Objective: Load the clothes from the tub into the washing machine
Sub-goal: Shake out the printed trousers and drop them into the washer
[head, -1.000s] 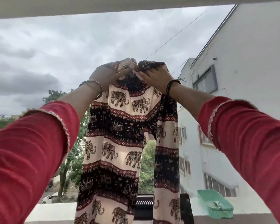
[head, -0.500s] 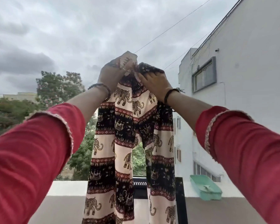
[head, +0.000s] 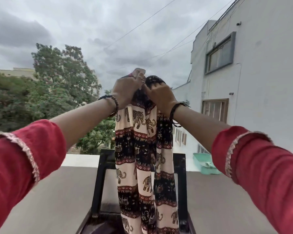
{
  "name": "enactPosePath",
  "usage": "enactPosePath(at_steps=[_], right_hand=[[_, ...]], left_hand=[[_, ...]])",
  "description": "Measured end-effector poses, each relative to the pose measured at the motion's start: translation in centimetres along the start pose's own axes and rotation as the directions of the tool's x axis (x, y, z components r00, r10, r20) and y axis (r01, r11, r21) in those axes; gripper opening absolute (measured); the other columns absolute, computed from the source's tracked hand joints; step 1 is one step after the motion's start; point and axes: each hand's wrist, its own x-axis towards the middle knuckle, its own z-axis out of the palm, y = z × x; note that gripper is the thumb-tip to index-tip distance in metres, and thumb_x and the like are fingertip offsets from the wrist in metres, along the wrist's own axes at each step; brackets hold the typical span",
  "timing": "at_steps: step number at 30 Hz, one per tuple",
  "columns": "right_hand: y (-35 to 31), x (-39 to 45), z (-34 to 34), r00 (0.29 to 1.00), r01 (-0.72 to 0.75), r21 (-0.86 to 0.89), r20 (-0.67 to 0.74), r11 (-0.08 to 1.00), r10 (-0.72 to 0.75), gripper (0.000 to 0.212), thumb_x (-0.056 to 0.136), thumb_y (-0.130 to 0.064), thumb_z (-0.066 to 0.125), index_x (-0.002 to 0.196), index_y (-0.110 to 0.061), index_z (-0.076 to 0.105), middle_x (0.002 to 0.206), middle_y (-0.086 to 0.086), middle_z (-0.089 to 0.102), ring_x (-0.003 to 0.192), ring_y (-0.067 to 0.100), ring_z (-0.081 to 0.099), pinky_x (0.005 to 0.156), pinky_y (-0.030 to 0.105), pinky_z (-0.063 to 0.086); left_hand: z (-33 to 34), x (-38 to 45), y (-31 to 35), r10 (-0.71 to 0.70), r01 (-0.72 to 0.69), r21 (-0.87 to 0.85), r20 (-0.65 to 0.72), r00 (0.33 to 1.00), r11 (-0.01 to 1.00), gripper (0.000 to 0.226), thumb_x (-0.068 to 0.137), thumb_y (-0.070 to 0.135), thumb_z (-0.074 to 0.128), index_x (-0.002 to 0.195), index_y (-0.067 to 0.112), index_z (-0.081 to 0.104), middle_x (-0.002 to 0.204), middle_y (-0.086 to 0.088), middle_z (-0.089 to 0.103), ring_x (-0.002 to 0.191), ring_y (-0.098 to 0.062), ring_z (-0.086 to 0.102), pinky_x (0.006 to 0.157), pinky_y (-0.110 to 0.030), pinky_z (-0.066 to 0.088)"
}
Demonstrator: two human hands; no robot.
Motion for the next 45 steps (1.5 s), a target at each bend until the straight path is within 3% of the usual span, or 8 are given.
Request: enactPosePath(at_steps=[5, 12, 16, 19, 24, 29, 38, 45], right_hand=[[-3.4, -3.6, 0.7, 0.997, -0.053, -0.01, 0.05, 0.999, 0.054, 0.038, 0.079, -0.035, 0.07, 0.115, -0.034, 0.058, 0.054, -0.01, 0.055, 0.041, -0.001, 0.044, 0.041, 0.014, 0.024], [-6.5, -8.2, 2.6, 0.995, -0.051, 0.329, 0.093, 0.943, 0.021, 0.044, 0.094, 0.008, 0.034, 0.137, 0.0, 0.032, 0.094, 0.005, 0.067, 0.086, 0.021, 0.067, 0.065, 0.024, 0.046], [-7.2, -9.9, 2.7, 0.966, -0.225, 0.571, 0.237, 0.79, 0.103, 0.015, 0.091, 0.0, 0.044, 0.079, -0.006, 0.049, 0.065, 0.001, 0.045, 0.064, 0.019, 0.05, 0.063, 0.027, 0.051], [-7.8, -10.9, 3.8, 0.943, -0.32, 0.666, 0.292, 0.674, 0.159, 0.013, 0.085, 0.004, 0.044, 0.078, -0.006, 0.047, 0.062, -0.002, 0.034, 0.07, 0.022, 0.047, 0.069, 0.03, 0.05], [-8.0, -12.7, 6.6, 0.81, -0.577, 0.688, 0.548, 0.44, 0.206, 0.022, 0.081, -0.01, 0.053, 0.062, 0.0, 0.058, 0.067, 0.01, 0.062, 0.073, 0.03, 0.064, 0.063, 0.035, 0.052], [-6.9, -12.9, 7.0, 0.777, -0.616, 0.756, 0.538, 0.219, 0.327, 0.048, 0.093, -0.043, 0.048, 0.095, 0.003, 0.057, 0.07, 0.011, 0.062, 0.066, 0.03, 0.065, 0.059, 0.038, 0.055], [-8.8, -14.5, 7.4, 0.784, -0.619, 0.704, 0.574, 0.348, 0.235, 0.053, 0.091, -0.05, 0.043, 0.051, -0.016, 0.035, 0.051, -0.003, 0.037, 0.046, 0.015, 0.035, 0.049, 0.024, 0.031], [-12.3, -17.9, 8.7, 0.759, -0.612, 0.639, 0.639, 0.466, 0.12, 0.047, 0.084, -0.05, 0.051, 0.053, -0.015, 0.041, 0.068, 0.004, 0.053, 0.069, 0.026, 0.054, 0.061, 0.029, 0.036]], left_hand=[[2.2, -3.7, 0.8, -0.023, 0.018, 0.049, 0.107, 0.994, 0.999, 0.019, 0.098, 0.015, 0.044, 0.109, 0.003, 0.054, 0.09, -0.009, 0.065, 0.07, -0.02, 0.061, 0.067, -0.024, 0.052], [4.3, -8.8, 2.3, -0.118, 0.148, -0.166, 0.178, 0.977, 0.975, 0.02, 0.096, 0.001, 0.037, 0.099, -0.003, 0.056, 0.079, -0.009, 0.057, 0.067, -0.021, 0.053, 0.065, -0.022, 0.044], [4.7, -10.5, 2.8, -0.186, 0.301, -0.349, 0.325, 0.927, 0.887, 0.024, 0.089, -0.001, 0.041, 0.097, 0.001, 0.063, 0.085, -0.01, 0.063, 0.077, -0.027, 0.06, 0.068, -0.033, 0.047], [5.0, -11.6, 2.5, -0.183, 0.403, -0.351, 0.519, 0.835, 0.845, 0.019, 0.086, 0.003, 0.044, 0.084, 0.002, 0.063, 0.083, -0.012, 0.064, 0.077, -0.028, 0.059, 0.073, -0.034, 0.05], [7.0, -13.9, 1.2, -0.138, 0.709, -0.389, 0.815, 0.562, 0.589, 0.028, 0.092, 0.008, 0.045, 0.076, 0.001, 0.067, 0.048, -0.003, 0.067, 0.04, -0.01, 0.063, 0.038, -0.017, 0.049], [6.8, -13.9, -0.3, -0.322, 0.751, -0.555, 0.682, 0.657, 0.357, 0.026, 0.094, 0.007, 0.046, 0.075, 0.0, 0.063, 0.047, -0.003, 0.065, 0.035, -0.01, 0.06, 0.035, -0.016, 0.048], [9.4, -16.7, -0.3, -0.188, 0.757, -0.404, 0.808, 0.559, 0.514, 0.049, 0.083, 0.037, 0.067, 0.051, 0.005, 0.048, 0.03, -0.004, 0.051, 0.03, -0.013, 0.056, 0.03, -0.016, 0.04], [12.4, -21.2, 0.8, -0.083, 0.804, -0.35, 0.894, 0.439, 0.48, 0.035, 0.089, 0.031, 0.061, 0.07, 0.001, 0.059, 0.04, -0.003, 0.061, 0.034, -0.011, 0.058, 0.035, -0.016, 0.045]])
